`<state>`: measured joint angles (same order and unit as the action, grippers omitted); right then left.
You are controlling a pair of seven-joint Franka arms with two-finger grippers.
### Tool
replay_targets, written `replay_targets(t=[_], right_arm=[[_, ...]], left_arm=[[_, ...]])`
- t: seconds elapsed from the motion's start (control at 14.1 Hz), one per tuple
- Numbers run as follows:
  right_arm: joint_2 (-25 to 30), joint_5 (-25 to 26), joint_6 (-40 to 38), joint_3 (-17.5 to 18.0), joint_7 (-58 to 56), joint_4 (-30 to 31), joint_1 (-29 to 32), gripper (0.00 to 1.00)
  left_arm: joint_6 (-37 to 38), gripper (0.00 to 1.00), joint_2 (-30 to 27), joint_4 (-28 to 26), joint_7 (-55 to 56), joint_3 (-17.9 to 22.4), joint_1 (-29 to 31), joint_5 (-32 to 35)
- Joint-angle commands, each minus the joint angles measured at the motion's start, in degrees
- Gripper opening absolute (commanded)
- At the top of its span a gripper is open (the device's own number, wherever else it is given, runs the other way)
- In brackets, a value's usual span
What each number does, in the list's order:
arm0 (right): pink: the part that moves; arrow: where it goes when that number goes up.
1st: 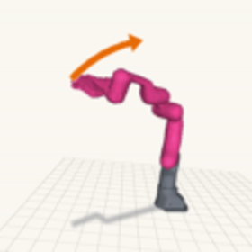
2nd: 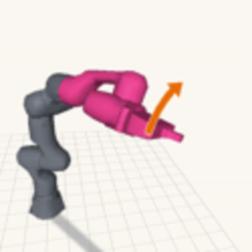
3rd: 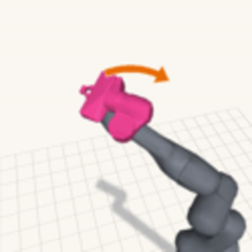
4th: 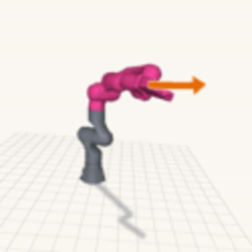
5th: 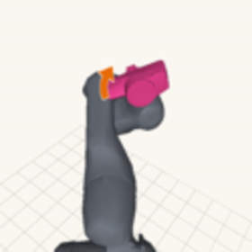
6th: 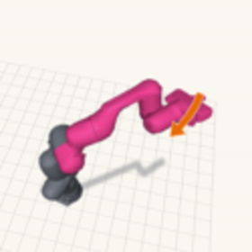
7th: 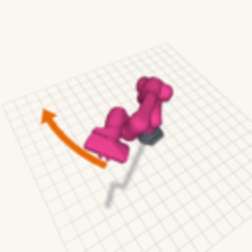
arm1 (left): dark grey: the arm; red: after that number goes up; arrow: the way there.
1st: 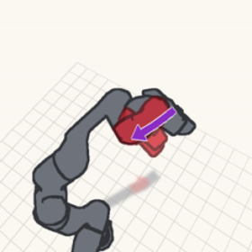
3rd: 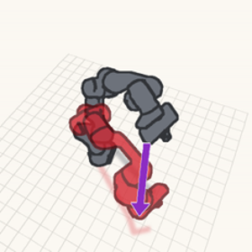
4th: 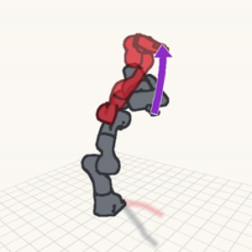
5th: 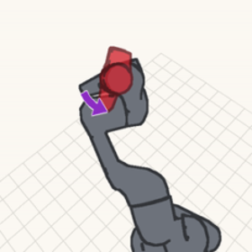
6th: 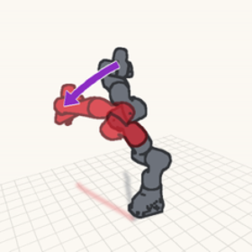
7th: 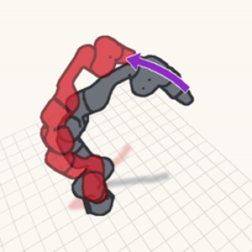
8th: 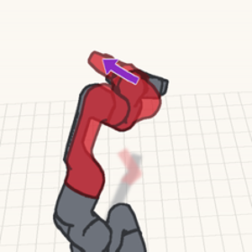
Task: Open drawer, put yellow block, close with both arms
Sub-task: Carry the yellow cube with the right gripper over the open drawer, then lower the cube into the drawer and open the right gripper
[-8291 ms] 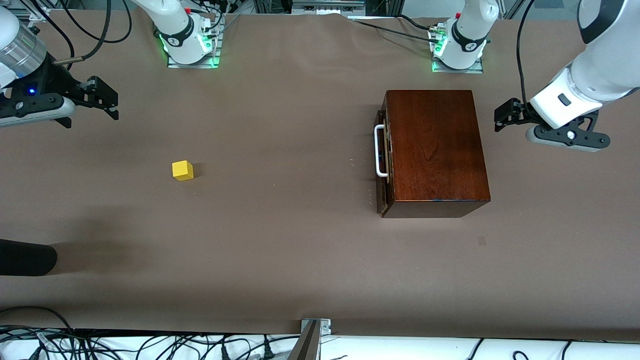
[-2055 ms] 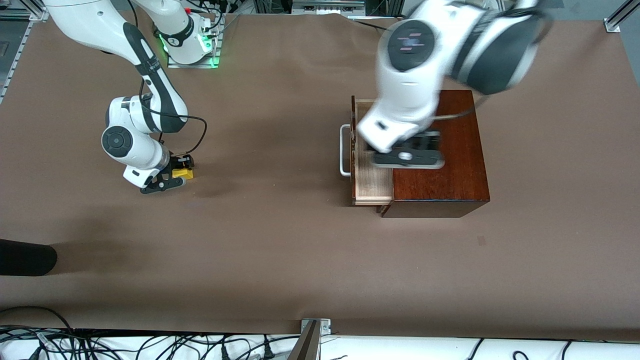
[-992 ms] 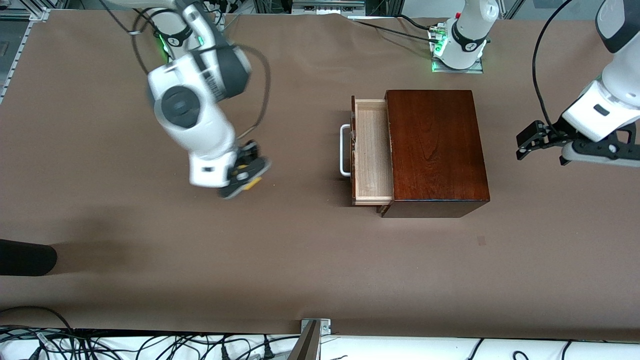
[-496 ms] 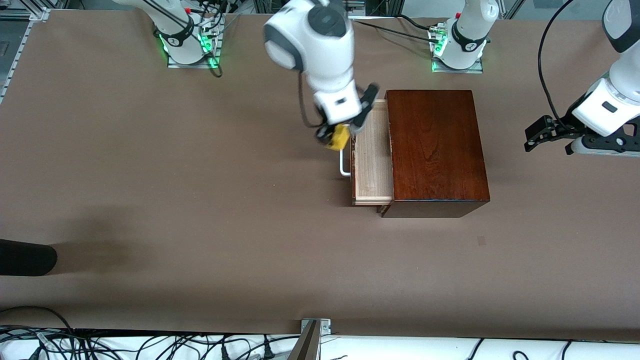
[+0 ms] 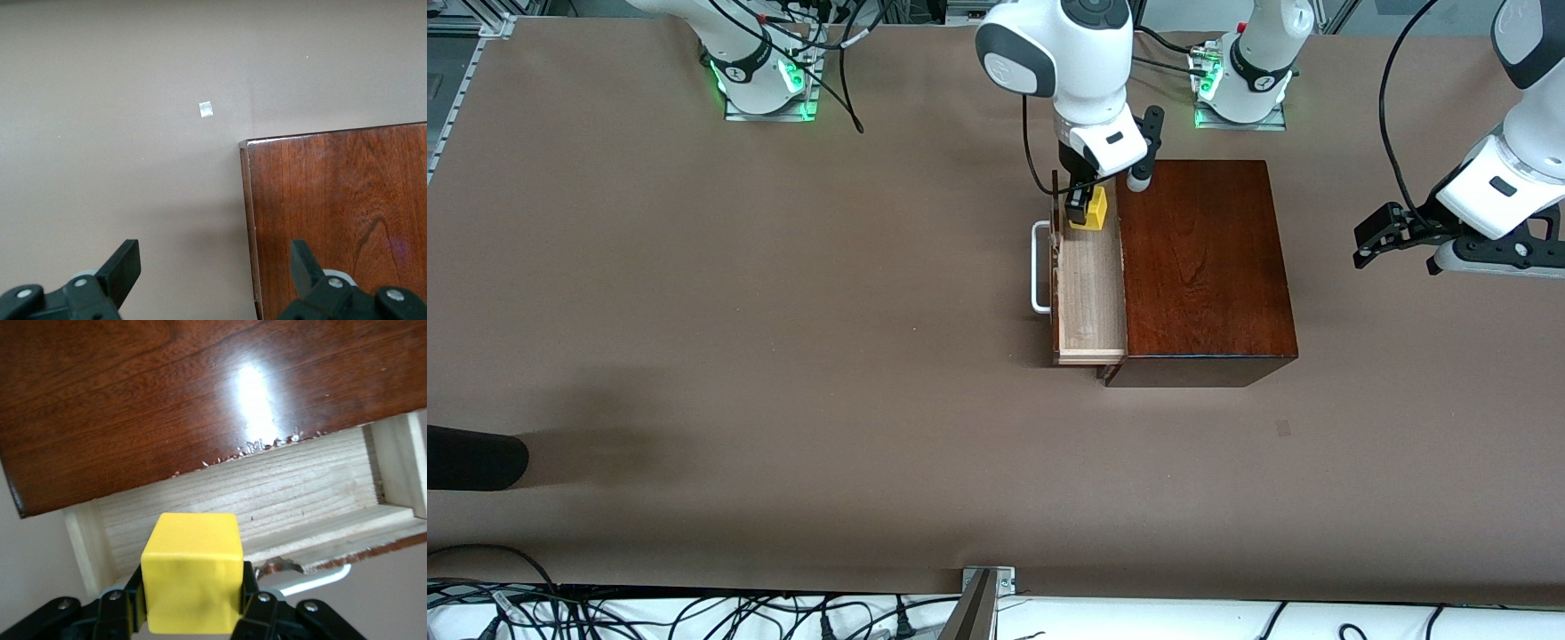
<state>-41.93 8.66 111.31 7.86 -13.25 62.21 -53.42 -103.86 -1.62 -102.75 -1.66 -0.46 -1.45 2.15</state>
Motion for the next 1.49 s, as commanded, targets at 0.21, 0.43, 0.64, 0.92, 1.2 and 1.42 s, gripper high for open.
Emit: replay_targets(t=[0.21, 0.43, 0.64, 0.92, 1.2, 1.42], right_arm=[[-6.5, 2.8, 0.2, -0.9, -5.0, -4.3, -1.7, 0.00], [-8.3, 4.6, 1.5, -0.9, -6.1, -5.6, -1.8, 0.00], [-8.9, 7.1, 0.6, -0.8, -8.1, -6.0, -2.0, 0.00], [-8.9, 8.5, -0.7, -0.7, -8.3, -5.7, -2.5, 0.00], [-9.4, 8.7, 0.1, -0.7, -8.3, -5.7, -2.5, 0.42], [-9.2, 8.1, 0.2, -0.7, -7.3, -6.0, -2.4, 1.00]], left_arm=[[1.4, 1.00, 0.3, 1.4, -1.5, -0.2, 0.3, -1.5], [1.4, 1.00, 0.3, 1.4, -1.6, -0.2, 0.3, -1.5], [1.4, 1.00, 0.3, 1.4, -1.5, -0.2, 0.3, -1.5], [1.4, 1.00, 0.3, 1.4, -1.1, -0.2, 0.3, -1.5], [1.4, 1.00, 0.3, 1.4, -1.4, -0.2, 0.4, -1.5], [1.6, 1.00, 0.3, 1.6, -1.6, -0.1, 0.5, -1.5]])
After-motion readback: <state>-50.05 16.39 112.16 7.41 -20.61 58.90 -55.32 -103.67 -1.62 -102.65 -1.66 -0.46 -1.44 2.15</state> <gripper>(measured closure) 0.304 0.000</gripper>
